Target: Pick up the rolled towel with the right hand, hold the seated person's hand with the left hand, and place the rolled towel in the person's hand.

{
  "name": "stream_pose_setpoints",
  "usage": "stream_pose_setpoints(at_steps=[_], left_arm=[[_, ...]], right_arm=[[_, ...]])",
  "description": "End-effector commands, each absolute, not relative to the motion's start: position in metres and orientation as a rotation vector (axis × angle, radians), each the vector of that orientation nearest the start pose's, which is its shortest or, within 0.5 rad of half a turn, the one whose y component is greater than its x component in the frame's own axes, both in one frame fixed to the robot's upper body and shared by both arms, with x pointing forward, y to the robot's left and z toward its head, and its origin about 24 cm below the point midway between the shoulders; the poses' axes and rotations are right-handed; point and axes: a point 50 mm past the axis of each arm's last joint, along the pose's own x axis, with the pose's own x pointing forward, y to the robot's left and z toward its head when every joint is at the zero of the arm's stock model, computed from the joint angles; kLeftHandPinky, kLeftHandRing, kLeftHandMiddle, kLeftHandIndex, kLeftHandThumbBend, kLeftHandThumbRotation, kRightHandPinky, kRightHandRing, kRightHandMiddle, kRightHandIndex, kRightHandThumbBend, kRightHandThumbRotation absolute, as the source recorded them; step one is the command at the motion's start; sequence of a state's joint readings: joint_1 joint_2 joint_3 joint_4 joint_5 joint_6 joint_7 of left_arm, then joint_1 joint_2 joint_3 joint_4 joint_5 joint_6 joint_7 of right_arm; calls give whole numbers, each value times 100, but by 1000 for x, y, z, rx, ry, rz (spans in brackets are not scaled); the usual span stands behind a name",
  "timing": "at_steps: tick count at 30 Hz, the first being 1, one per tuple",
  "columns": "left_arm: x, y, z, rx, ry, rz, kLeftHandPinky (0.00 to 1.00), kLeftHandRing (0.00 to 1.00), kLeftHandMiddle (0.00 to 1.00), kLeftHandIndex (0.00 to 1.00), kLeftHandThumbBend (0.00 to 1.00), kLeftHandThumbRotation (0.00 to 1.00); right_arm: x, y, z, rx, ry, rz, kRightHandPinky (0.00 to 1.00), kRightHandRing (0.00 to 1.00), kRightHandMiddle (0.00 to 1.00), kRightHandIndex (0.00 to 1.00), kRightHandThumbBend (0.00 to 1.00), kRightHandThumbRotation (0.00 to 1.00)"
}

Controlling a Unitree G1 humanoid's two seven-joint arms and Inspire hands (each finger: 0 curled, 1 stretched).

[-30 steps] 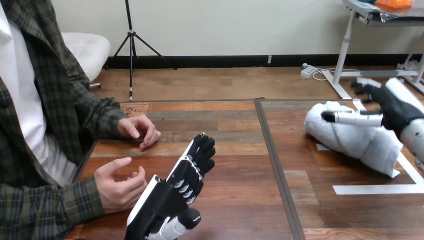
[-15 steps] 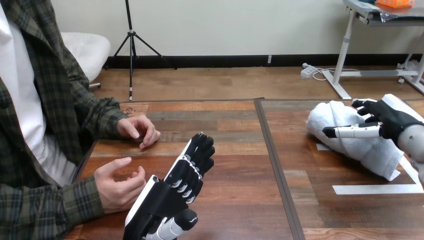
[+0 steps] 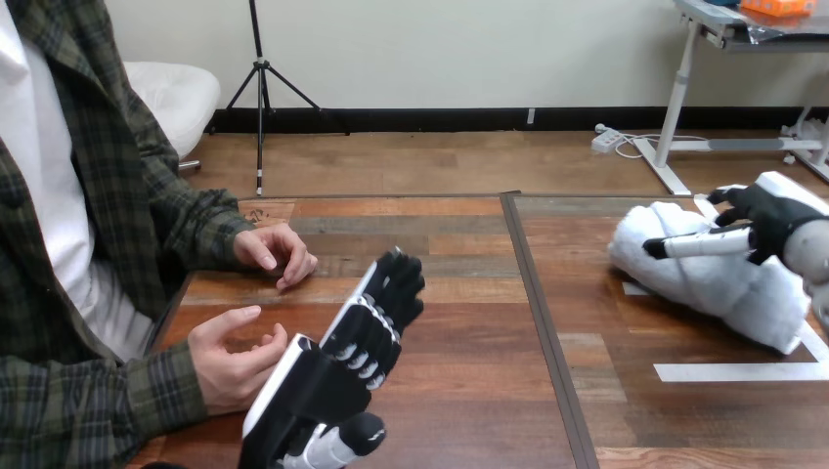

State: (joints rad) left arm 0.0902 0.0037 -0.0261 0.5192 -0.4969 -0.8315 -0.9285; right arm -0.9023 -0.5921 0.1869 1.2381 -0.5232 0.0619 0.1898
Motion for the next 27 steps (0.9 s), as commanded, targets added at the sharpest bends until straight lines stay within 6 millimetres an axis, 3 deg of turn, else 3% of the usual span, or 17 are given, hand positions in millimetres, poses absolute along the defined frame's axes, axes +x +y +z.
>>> stream_pose_setpoints(at_steps=[1,12,27], left_arm=[[200,136,14,-242,-508,-607,99,100,100,99,100,62],[194,134,17,-276,-535,-625,100,100,100,99,100,61],[189,135,17,-305,-534,-631,100,100,100,98,100,61]], right_arm=[[384,-300,127,-1060,514,-78,66,81,86,95,100,49],[384,-302,127,-1150,543,-87,74,87,90,96,100,52],[386,-299,129,-1207,556,-76,66,84,89,97,100,55]])
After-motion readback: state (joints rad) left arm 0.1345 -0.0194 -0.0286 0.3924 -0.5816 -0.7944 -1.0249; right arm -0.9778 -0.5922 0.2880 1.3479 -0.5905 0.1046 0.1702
